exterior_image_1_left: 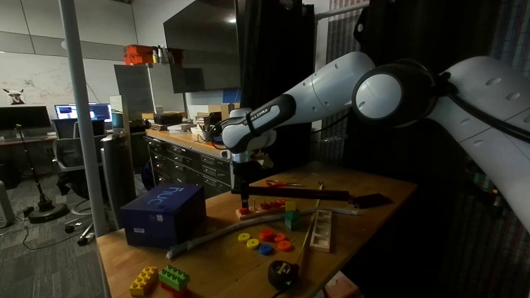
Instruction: Pick up an orange circle and put it on the table.
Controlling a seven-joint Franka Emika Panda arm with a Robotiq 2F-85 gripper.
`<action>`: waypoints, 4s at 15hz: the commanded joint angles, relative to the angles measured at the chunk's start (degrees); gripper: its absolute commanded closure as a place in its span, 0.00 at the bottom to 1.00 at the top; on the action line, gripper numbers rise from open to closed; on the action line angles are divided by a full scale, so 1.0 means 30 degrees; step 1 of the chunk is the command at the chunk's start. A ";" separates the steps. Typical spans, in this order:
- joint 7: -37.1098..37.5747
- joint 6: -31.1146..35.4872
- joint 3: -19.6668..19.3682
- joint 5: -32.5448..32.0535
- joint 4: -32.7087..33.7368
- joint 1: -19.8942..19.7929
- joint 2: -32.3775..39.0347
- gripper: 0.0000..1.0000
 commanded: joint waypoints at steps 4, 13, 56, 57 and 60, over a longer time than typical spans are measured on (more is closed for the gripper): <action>0.0084 -0.0063 0.0264 0.0382 0.0115 -0.0207 0.0076 0.00; -0.0029 0.0023 0.0278 0.0384 -0.0016 -0.0286 0.0130 0.58; 0.4099 0.1075 0.1152 0.0828 -1.0822 0.1198 -0.8373 0.77; 0.3967 0.1535 0.1178 0.1030 -1.1363 0.1135 -0.8544 0.77; 0.3629 0.2819 0.1204 0.1689 -1.2599 0.1035 -0.8781 0.77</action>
